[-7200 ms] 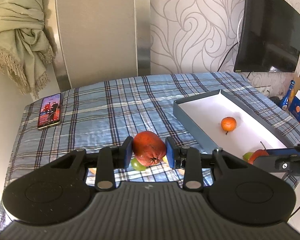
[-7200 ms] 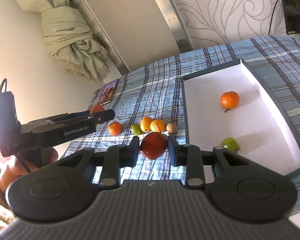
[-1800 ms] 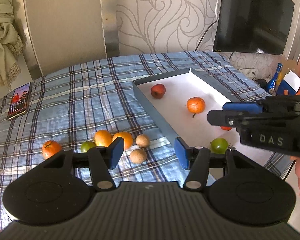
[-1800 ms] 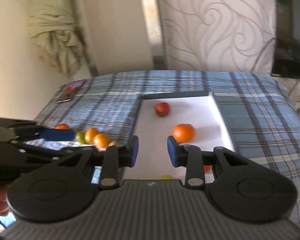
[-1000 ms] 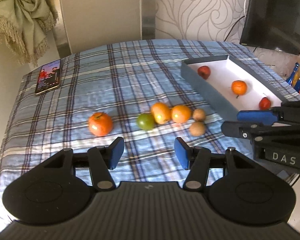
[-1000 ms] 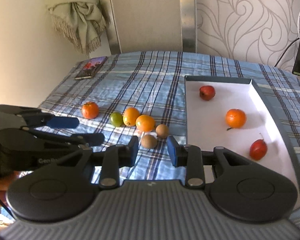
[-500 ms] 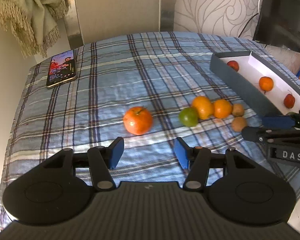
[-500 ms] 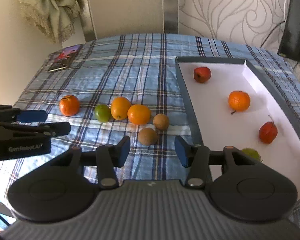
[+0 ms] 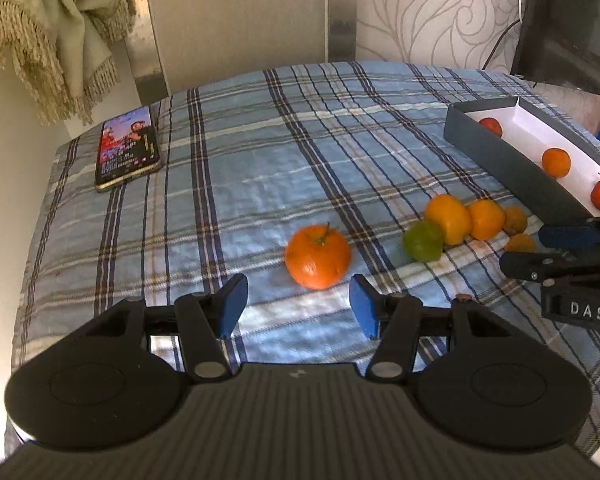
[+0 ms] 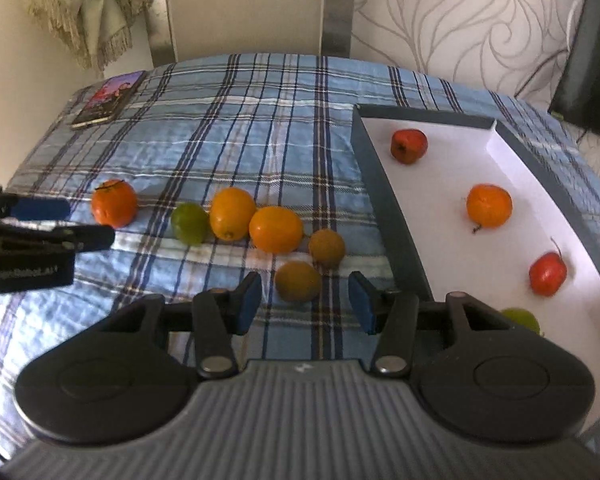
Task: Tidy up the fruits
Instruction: 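Move both open tools back toward the row of loose fruits, then close left tool on a tangerine while right tool closes on small brown fruit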
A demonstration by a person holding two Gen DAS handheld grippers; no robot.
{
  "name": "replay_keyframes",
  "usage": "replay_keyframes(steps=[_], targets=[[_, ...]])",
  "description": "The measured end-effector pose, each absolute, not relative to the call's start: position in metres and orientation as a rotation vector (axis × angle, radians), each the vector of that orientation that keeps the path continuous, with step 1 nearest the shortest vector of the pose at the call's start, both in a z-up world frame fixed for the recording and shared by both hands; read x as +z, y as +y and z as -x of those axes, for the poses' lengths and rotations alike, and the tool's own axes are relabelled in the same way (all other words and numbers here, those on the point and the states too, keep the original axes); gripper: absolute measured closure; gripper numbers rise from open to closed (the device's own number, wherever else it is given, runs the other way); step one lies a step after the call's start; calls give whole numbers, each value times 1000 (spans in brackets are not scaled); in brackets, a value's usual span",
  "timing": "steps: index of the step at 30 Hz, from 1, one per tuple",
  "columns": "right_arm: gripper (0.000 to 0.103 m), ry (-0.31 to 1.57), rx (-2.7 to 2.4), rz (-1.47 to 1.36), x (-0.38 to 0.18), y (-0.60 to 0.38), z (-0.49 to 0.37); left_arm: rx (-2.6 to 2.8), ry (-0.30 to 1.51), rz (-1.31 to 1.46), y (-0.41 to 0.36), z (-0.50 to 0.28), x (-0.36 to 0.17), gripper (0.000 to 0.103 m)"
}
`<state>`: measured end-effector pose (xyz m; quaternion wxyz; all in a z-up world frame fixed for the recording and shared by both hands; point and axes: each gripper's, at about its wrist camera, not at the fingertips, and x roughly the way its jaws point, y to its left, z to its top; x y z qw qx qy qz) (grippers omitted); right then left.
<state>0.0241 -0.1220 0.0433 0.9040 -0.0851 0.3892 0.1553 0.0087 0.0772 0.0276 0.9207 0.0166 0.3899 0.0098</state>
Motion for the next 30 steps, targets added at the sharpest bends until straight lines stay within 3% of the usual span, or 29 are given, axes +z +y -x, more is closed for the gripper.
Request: replay_keyframes(steps=[2,6,9,13,20,30], targets=[[53,799,324,193,42,-119,-25,17,800,-37,78,-12,26,41],[70,815,345,205,39,-117,-27,0,790,-34,78,-18,24,41],[73,812,358,205,39,-117,-27,-8,791,-28,77,-22,22,41],[74,821,367,187,41,-120,-28,-20,792,-1,77,-28,21,41],[74,815,381,176,45,-126,-26,-16,810,28,76,-31,18,56],[74,796,424,155,54,-134,-23,23,812,46,71,-32,19,60]])
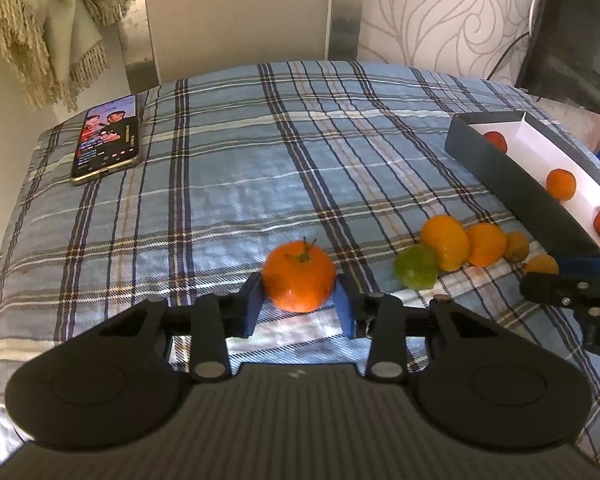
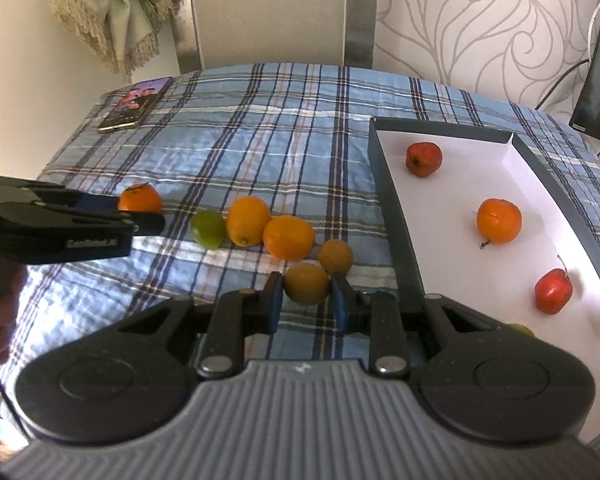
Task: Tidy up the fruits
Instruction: 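Close left tool on a tangerine while right tool closes on small brown fruit, then carry tangerine with left tool while right tool carries brown fruit toward box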
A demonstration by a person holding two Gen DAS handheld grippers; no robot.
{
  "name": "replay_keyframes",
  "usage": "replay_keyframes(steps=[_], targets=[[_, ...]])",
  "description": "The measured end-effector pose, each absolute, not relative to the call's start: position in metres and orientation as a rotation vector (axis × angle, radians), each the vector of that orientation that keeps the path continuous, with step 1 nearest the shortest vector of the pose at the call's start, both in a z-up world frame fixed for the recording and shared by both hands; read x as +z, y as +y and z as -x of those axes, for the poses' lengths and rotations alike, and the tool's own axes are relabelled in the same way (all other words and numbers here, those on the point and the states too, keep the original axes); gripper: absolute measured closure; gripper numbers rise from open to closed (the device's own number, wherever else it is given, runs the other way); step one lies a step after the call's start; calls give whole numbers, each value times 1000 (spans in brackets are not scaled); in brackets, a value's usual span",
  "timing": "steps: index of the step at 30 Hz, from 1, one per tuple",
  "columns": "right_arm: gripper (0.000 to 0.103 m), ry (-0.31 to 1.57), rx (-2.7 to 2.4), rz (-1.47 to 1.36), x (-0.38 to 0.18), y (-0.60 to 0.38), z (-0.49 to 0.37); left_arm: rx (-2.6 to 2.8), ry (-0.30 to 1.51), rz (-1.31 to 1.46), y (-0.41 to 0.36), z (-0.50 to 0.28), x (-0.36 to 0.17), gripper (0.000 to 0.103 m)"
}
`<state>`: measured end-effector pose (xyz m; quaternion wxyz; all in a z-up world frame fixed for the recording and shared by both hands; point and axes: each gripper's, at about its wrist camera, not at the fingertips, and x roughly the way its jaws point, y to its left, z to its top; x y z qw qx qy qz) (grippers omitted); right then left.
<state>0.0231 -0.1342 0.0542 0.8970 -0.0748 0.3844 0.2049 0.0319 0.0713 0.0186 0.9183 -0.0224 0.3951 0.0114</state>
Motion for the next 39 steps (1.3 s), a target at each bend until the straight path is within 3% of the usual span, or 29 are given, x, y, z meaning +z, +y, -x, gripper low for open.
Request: replay_keyframes(steps=[39], targets=[[74,710,622,101,98,-188,10,135,764,56,26,5,51,60]])
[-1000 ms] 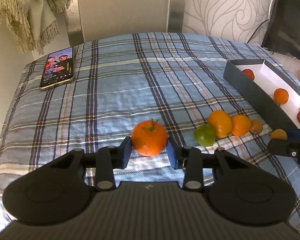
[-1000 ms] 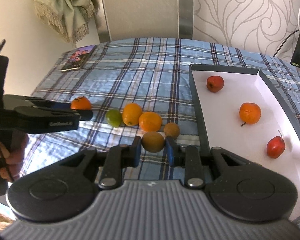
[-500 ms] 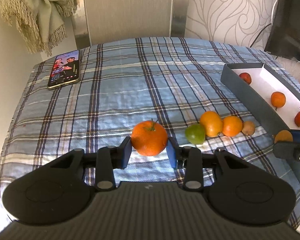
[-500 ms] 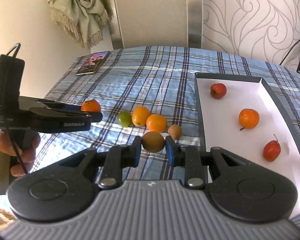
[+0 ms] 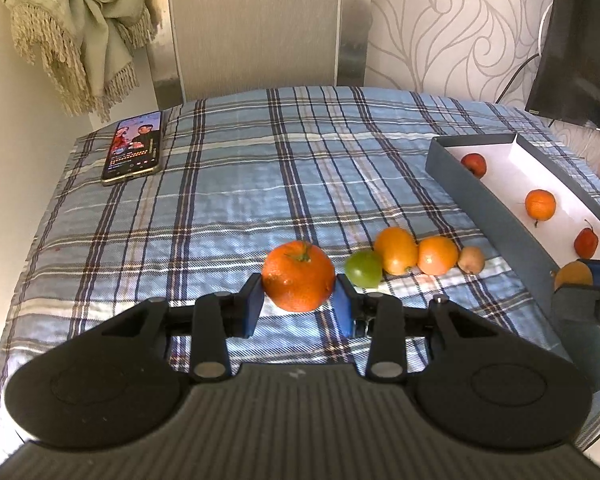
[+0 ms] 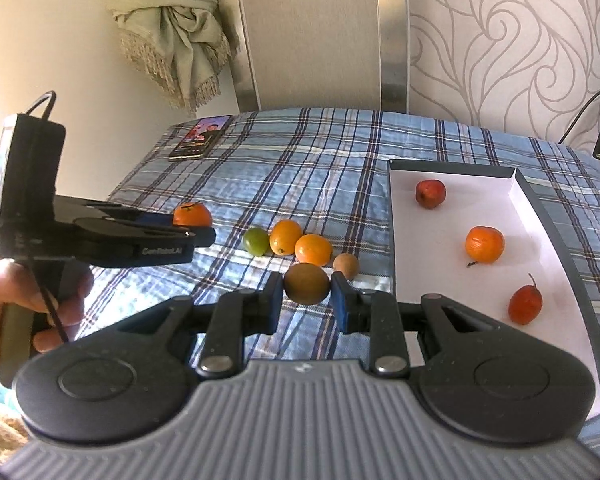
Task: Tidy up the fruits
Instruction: 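Carry tangerine with left tool while right tool carries brown fruit toward box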
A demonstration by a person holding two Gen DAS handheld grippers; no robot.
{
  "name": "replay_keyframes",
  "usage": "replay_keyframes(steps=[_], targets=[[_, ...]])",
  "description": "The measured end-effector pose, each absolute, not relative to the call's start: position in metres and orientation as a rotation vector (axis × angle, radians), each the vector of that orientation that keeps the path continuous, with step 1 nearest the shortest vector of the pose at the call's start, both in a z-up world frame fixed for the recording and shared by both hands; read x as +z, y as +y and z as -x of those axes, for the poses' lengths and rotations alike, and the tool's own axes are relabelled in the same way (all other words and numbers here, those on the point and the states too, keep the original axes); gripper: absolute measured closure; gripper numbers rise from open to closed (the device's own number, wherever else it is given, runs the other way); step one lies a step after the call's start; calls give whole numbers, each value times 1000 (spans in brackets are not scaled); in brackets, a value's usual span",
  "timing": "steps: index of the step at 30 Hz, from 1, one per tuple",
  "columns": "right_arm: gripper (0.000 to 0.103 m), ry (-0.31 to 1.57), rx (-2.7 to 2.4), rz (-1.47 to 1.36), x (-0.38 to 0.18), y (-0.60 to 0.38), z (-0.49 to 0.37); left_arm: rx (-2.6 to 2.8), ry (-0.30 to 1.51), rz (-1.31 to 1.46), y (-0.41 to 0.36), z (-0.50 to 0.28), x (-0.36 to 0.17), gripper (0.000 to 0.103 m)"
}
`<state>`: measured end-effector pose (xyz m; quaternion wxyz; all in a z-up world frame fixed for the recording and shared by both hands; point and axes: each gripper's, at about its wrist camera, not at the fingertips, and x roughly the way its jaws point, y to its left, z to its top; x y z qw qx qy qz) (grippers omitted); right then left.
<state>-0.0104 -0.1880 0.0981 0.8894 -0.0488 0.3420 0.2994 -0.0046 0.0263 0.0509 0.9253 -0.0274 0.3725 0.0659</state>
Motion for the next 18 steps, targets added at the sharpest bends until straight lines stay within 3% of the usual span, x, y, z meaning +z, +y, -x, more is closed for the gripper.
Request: replay_keyframes(steps=[18], targets=[[74,671,631,86,111,-220,25,116,717,30,-11,17,75,60]])
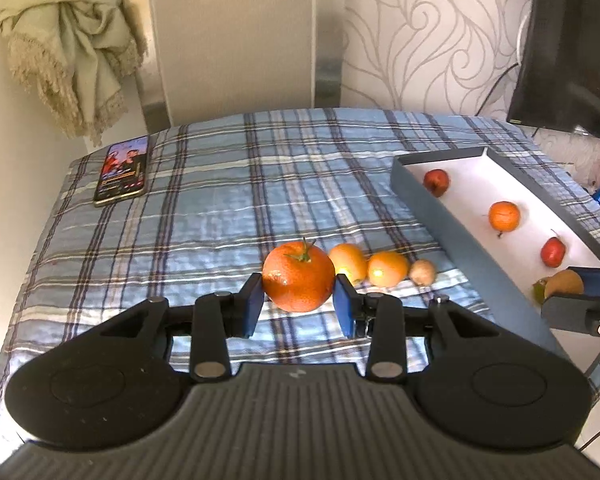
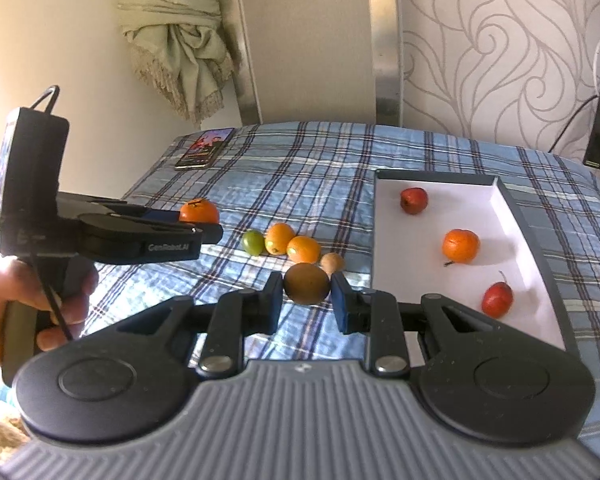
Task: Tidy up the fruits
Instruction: 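Carry tangerine with left tool while right tool carries brown fruit toward box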
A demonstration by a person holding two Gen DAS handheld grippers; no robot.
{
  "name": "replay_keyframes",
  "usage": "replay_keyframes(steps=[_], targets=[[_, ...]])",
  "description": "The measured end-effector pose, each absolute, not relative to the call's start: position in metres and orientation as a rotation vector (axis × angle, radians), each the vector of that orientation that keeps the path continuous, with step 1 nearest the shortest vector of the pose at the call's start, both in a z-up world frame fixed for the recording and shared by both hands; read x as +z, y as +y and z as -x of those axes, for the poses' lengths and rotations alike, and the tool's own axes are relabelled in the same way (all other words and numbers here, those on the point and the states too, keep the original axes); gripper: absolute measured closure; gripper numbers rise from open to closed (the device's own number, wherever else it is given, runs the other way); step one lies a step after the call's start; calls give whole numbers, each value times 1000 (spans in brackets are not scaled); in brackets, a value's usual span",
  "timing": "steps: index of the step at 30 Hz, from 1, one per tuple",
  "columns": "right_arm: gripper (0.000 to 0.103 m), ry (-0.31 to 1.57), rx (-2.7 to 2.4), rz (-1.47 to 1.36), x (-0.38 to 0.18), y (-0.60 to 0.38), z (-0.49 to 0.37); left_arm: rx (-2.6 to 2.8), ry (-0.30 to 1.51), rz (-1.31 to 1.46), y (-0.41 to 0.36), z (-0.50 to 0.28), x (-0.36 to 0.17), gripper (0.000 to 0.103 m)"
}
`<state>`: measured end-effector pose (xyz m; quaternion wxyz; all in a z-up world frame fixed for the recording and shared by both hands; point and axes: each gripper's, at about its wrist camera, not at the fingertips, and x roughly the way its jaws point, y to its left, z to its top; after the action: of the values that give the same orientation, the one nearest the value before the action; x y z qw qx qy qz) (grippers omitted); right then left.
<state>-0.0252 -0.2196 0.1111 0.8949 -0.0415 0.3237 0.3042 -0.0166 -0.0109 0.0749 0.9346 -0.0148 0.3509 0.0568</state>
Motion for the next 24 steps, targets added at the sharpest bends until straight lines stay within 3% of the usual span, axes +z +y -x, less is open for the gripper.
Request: replay_keyframes(steps=[24], targets=[[74,649,431,-14,111,-301,19,-137,678,-55,-119,-41,93,60]])
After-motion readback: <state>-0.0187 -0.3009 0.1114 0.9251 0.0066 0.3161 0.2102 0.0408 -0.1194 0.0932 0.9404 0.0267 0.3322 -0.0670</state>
